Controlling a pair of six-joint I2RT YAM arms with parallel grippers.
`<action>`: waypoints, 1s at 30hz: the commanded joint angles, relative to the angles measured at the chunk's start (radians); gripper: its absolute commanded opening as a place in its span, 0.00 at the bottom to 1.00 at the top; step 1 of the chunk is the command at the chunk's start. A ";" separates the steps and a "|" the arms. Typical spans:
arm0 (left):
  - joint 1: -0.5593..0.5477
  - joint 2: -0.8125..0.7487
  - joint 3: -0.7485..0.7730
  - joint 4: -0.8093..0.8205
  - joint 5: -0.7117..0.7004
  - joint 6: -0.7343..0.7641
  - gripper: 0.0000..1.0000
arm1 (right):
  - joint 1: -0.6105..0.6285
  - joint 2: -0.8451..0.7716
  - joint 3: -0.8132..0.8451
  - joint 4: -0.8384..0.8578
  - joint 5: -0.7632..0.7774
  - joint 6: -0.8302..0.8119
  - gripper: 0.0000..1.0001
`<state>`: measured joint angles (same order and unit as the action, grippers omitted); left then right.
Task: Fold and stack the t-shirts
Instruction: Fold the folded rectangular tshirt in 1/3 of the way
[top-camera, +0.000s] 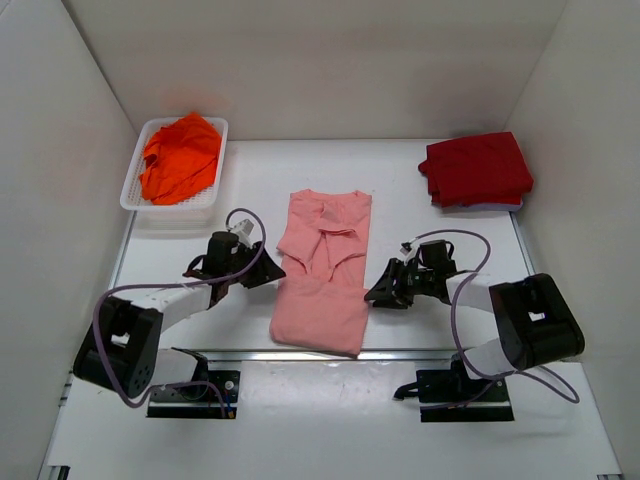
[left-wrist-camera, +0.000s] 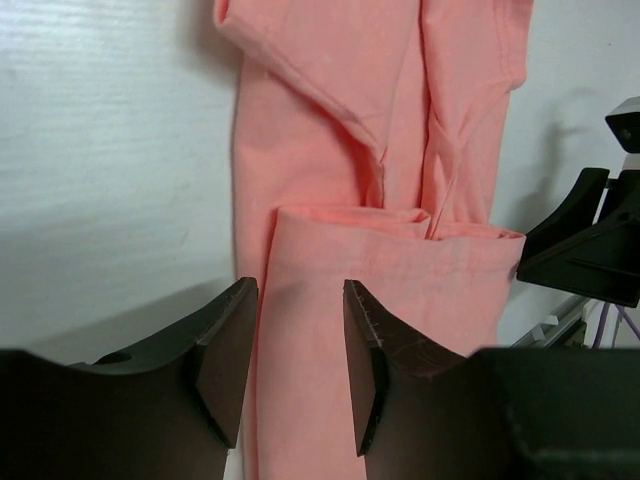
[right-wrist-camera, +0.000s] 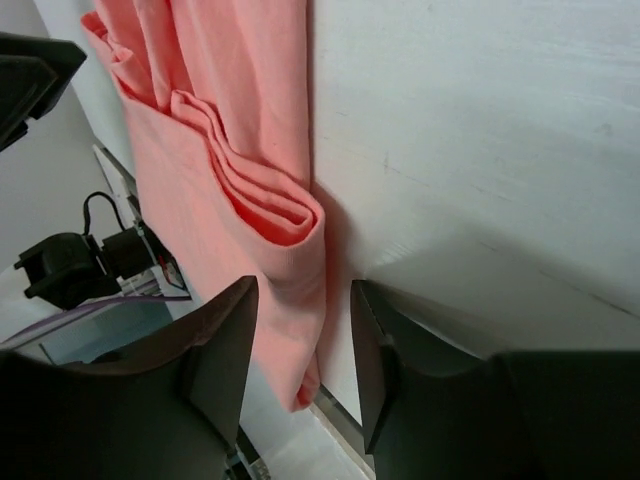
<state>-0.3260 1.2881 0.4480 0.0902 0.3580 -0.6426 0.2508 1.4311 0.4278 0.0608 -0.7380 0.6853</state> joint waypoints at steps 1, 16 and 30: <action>-0.015 0.054 0.046 0.101 0.022 0.012 0.50 | 0.011 0.040 0.014 0.039 0.039 -0.013 0.39; -0.041 0.207 0.090 0.181 0.058 -0.005 0.20 | 0.039 0.098 0.040 0.060 0.025 -0.012 0.00; 0.016 -0.010 0.165 0.011 0.084 -0.026 0.00 | 0.042 -0.060 0.277 -0.211 0.071 -0.089 0.00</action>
<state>-0.3321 1.3300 0.5610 0.1303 0.4316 -0.6739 0.2996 1.3983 0.6342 -0.0994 -0.6815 0.6342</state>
